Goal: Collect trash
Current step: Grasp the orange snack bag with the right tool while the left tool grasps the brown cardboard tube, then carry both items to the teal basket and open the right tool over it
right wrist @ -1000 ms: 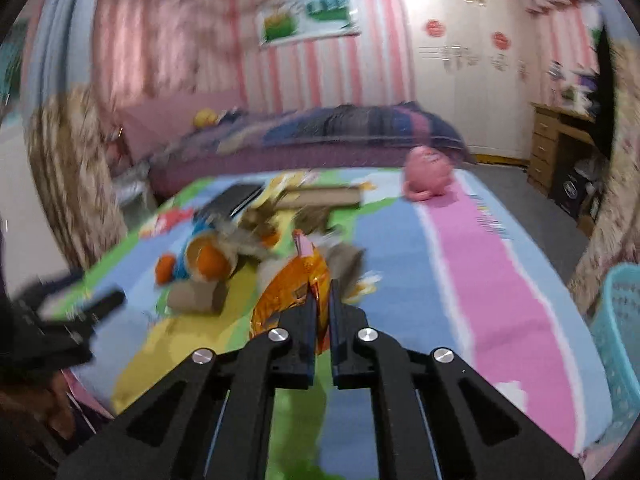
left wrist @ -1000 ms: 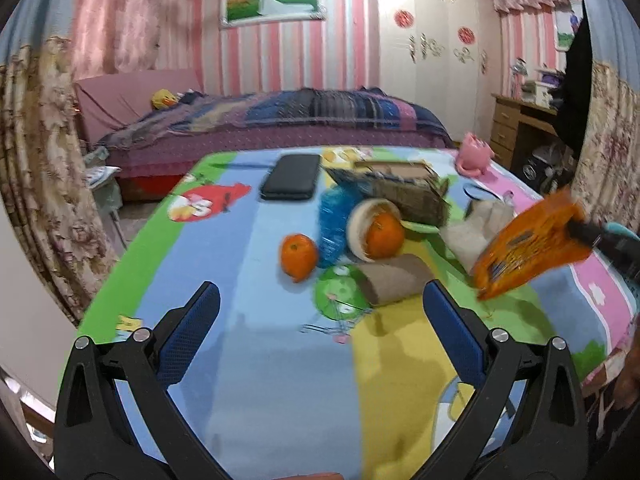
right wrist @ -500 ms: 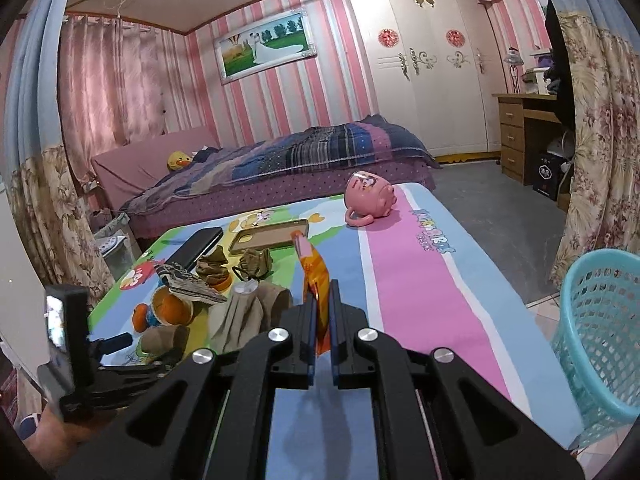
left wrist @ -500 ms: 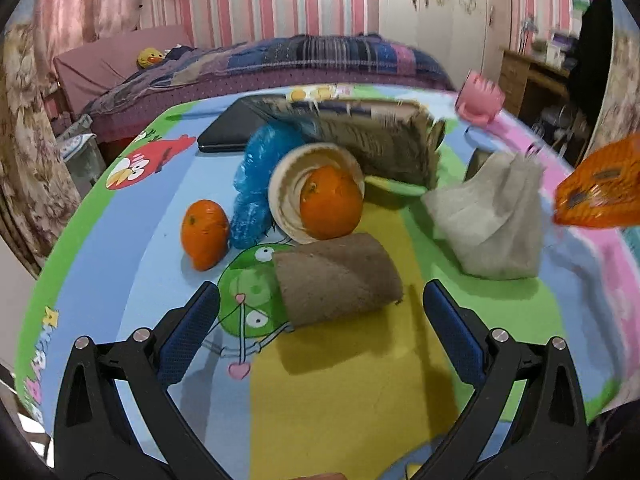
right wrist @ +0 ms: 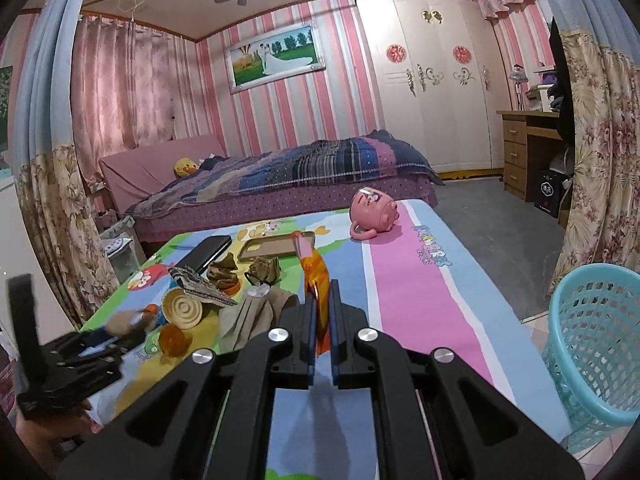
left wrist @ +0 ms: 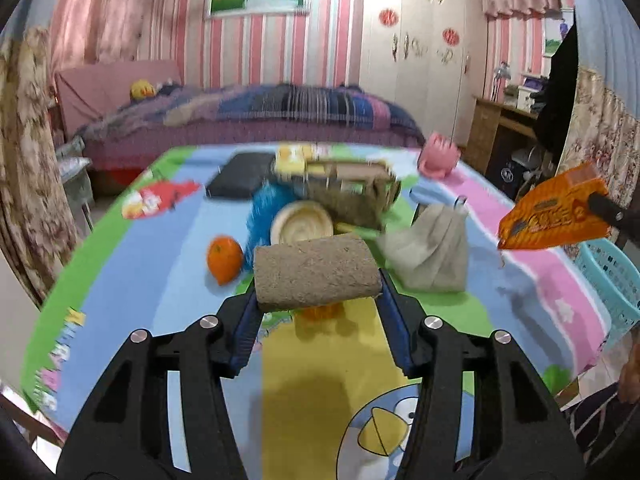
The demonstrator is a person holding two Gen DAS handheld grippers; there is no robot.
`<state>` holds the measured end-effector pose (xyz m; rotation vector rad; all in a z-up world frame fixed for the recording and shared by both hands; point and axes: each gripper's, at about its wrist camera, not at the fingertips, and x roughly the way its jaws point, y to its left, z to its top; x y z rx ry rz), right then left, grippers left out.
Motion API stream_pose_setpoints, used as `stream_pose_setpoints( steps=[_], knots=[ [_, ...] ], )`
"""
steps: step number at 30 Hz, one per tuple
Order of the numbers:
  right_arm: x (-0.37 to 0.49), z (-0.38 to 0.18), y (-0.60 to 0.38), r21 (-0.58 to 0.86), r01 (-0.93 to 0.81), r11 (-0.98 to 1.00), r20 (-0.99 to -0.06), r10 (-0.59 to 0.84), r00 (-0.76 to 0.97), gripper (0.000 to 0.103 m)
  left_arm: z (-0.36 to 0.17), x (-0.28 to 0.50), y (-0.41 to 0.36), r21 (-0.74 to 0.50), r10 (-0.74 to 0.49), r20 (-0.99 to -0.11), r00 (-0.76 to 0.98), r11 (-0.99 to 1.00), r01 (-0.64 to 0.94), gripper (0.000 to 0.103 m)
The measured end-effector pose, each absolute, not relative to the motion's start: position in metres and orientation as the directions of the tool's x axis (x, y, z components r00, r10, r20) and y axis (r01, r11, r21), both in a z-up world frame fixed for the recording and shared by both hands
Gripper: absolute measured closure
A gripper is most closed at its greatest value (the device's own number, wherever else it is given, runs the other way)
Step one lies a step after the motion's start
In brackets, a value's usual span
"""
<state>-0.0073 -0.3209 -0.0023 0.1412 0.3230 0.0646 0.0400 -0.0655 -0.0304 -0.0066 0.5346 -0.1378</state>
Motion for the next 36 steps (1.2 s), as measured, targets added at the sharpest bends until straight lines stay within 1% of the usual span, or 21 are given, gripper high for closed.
stream_pose_setpoints(
  steps=[3,8,14,19,23,25,30,36],
  knots=[
    [-0.010,0.000,-0.327,0.161,-0.027,0.987,-0.293,0.074,0.953,0.098,-0.016,0.034,-0.074,-0.022,-0.137,-0.478,0.868,0.989,0.144,0.050],
    [-0.019,0.006,-0.352,0.209,0.033,0.977,-0.255,0.022,0.967,0.098,-0.002,0.034,-0.105,0.000,-0.173,-0.459,0.871,0.981,0.195,0.050],
    [-0.042,0.015,-0.411,0.284,0.186,0.941,-0.196,-0.133,0.972,0.098,0.014,0.039,-0.176,-0.008,-0.268,-0.441,0.857,0.955,0.295,0.050],
    [-0.073,0.022,-0.473,0.267,0.353,0.897,-0.184,-0.312,0.932,0.098,0.029,0.043,-0.258,-0.032,-0.375,-0.426,0.823,0.916,0.400,0.050],
    [-0.100,0.020,-0.515,0.271,0.454,0.849,-0.188,-0.416,0.890,0.098,0.037,0.040,-0.324,-0.060,-0.469,-0.415,0.780,0.869,0.491,0.050],
    [-0.110,0.016,-0.530,0.281,0.482,0.830,-0.197,-0.442,0.875,0.098,0.039,0.038,-0.359,-0.065,-0.509,-0.417,0.753,0.843,0.534,0.050],
    [-0.128,0.004,-0.562,0.312,0.523,0.793,-0.214,-0.478,0.852,0.098,0.039,0.027,-0.415,-0.038,-0.568,-0.418,0.709,0.791,0.611,0.050],
    [-0.124,-0.002,-0.576,0.308,0.530,0.790,-0.233,-0.477,0.847,0.098,0.031,0.026,-0.445,-0.034,-0.600,-0.433,0.673,0.757,0.653,0.050]
  ],
)
